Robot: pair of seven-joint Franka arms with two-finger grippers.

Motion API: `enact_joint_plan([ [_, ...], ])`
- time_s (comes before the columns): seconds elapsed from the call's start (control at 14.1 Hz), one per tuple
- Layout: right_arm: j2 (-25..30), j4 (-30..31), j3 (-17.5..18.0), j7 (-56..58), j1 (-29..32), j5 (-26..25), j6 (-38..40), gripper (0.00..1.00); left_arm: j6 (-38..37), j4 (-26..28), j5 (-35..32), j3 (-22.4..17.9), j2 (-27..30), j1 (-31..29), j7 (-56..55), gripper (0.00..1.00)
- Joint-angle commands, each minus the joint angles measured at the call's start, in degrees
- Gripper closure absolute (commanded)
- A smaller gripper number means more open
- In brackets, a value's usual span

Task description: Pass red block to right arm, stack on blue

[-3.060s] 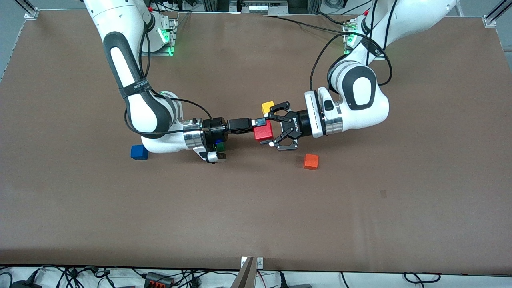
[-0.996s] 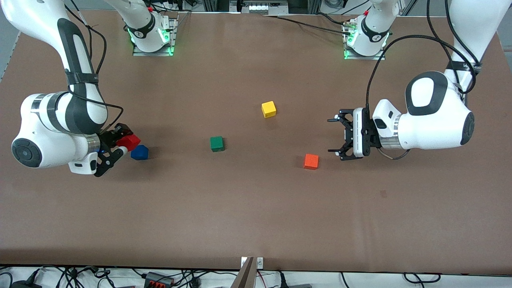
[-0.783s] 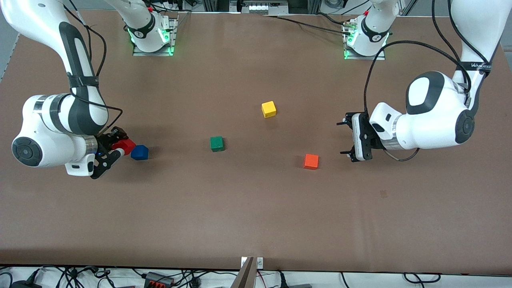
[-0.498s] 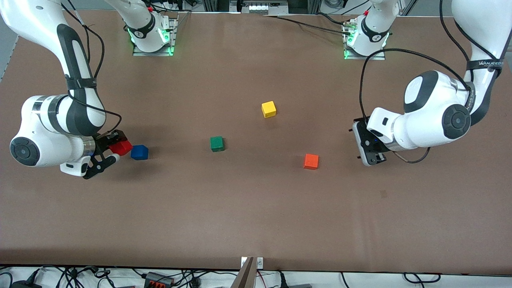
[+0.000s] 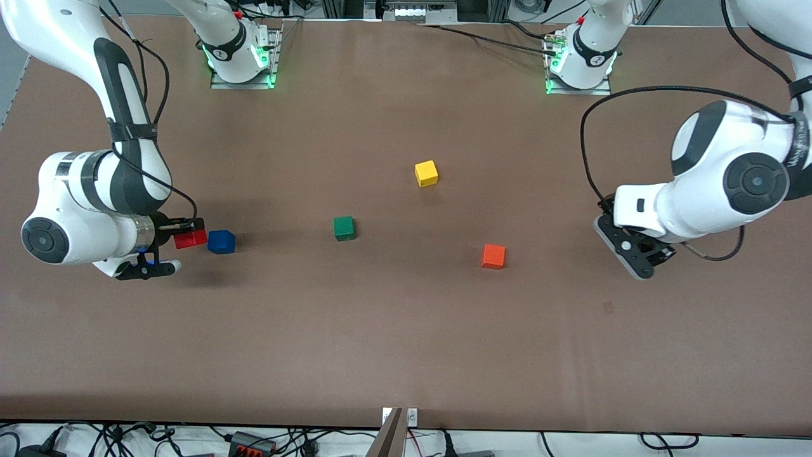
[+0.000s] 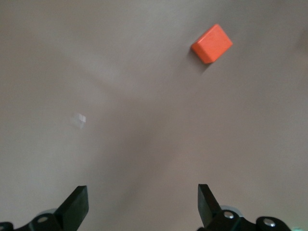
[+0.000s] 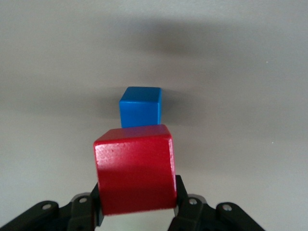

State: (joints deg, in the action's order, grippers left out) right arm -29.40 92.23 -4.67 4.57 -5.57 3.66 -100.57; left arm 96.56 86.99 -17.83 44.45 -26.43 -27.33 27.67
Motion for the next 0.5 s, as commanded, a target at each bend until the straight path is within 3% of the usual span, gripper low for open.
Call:
enact_joint_plan([
  [0.0, 4.1, 6.6, 0.2, -6.0, -2.1, -2.2, -6.0, 1.00, -7.7, -4.0, -1.1, 0.1, 0.6, 1.1, -13.5, 0.00],
  [0.21, 6.8, 12.5, 0.2, -7.5, -3.3, -2.3, -13.0, 1.00, -13.1, -7.6, -0.4, 0.5, 0.5, 1.1, -26.1, 0.00],
  [0.43, 9.3, 17.3, 0.1, -7.6, -4.5, -5.2, -18.2, 1.00, -14.6, -8.2, 1.9, -0.2, 1.3, 0.4, -27.1, 0.00],
])
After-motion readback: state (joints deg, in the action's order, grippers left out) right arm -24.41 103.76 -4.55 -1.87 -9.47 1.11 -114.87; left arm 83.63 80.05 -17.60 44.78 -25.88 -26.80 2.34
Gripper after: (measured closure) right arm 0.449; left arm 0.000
